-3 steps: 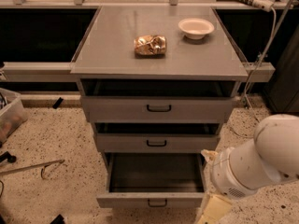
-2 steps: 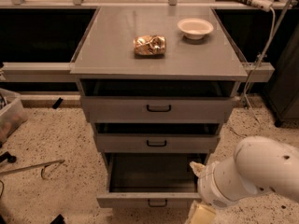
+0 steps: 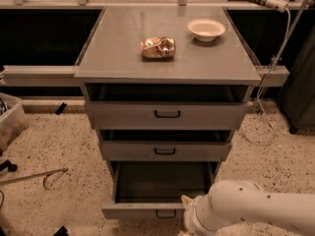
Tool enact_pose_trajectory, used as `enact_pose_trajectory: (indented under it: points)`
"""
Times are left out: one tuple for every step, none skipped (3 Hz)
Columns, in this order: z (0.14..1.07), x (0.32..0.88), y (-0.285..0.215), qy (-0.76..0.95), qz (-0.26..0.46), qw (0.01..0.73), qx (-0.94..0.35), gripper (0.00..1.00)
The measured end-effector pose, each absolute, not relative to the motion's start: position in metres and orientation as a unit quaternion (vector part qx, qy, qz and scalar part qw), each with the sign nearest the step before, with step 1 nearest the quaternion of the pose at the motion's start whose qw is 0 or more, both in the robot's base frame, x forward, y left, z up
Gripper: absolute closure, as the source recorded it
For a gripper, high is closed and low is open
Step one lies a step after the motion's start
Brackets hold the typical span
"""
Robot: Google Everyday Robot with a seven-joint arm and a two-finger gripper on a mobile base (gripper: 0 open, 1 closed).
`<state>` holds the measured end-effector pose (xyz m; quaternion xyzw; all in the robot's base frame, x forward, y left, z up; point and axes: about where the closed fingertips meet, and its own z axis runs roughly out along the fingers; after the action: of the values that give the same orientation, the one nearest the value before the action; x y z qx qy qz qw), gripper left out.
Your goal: Close bottom drawer
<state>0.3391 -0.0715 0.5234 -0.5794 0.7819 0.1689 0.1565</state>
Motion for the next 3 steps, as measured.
enact_pose_trajectory:
  points:
    - [0.464, 0.345, -0.069, 0.796, 0.170, 0.152, -0.561, 0.00]
    - [0.413, 0.355, -0.067, 0.802, 0.176, 0.144, -0.553, 0.00]
    - [0.413, 0.355, -0.067, 0.802, 0.176, 0.144, -0.553, 0.00]
